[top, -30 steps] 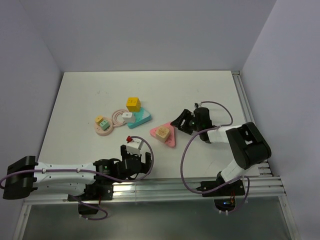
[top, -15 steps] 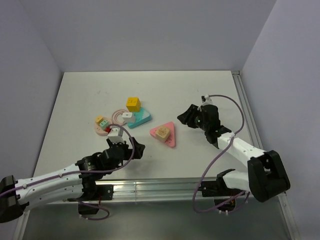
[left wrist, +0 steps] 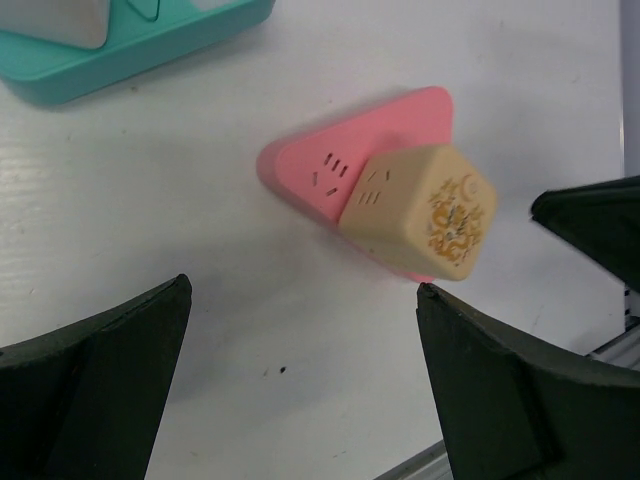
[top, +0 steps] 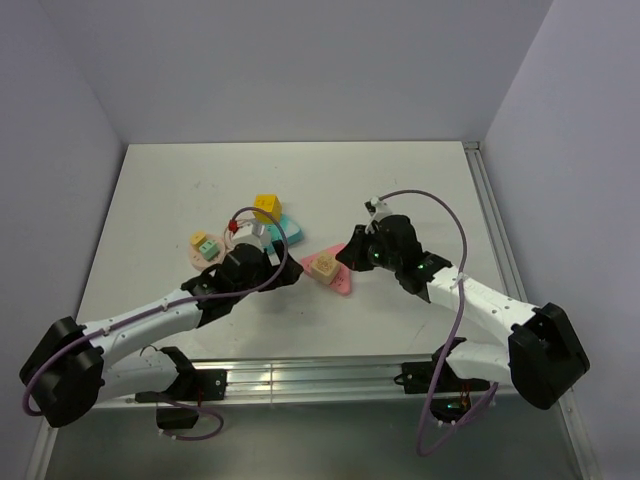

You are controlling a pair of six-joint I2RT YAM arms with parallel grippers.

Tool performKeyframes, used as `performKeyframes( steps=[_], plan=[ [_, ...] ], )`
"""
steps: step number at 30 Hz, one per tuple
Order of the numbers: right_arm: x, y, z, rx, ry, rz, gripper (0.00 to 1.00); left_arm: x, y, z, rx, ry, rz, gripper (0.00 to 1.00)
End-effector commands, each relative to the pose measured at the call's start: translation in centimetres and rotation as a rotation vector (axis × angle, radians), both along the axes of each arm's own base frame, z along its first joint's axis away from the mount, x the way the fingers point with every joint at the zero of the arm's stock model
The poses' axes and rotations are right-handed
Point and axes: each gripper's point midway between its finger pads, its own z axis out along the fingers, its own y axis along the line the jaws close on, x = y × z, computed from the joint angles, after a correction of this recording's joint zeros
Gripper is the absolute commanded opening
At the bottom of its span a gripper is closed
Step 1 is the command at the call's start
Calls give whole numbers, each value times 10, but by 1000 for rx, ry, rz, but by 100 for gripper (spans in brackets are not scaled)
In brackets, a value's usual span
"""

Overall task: Insert the plug
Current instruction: Adjust the socket at the center of the board.

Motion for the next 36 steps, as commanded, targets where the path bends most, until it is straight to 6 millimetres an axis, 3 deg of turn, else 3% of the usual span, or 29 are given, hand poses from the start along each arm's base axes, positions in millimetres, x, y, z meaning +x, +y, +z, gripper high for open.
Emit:
performKeyframes(
  steps=[1,4,8,11,14,15,16,20,23,26,27,31,33,36],
  plan=[
    [-1,10,14,-2,-39,48,13,15,-24,47,-140,-83,-59,99],
    [-1,11,5,-27,-25,44,12,24,-24,50,-156,-92,-65,100],
    [12,-6,0,-71,-30,-76,11,45,-21,45,-180,-72,-76,100],
    [18,-16,5,-77,-53,-143,11,62,-20,43,-169,-73,-81,99],
    [23,-29,15,-78,-85,-216,11,77,-30,43,-116,-60,-142,100],
    [23,-31,17,-77,-92,-230,10,82,-35,31,-85,-27,-157,100],
    [24,-37,16,-81,-97,-256,10,90,-42,43,-77,-43,-188,99],
    [27,-48,26,-67,-129,-312,9,110,-64,44,-56,-39,-252,100],
    [28,-58,7,-134,-55,-348,7,122,-84,36,-43,-12,-329,100],
    [35,-65,-12,-160,2,-390,2,130,-100,8,-22,66,-384,99],
    [37,-65,-16,-158,15,-398,2,134,-104,11,-25,59,-388,99],
    [47,-62,-37,-161,70,-412,0,139,-104,5,-24,65,-358,99],
    [47,-58,-57,-175,127,-405,0,137,-103,8,-37,58,-352,100],
    [59,-41,-70,-135,173,-387,0,135,-100,4,-31,80,-334,99]
  ],
)
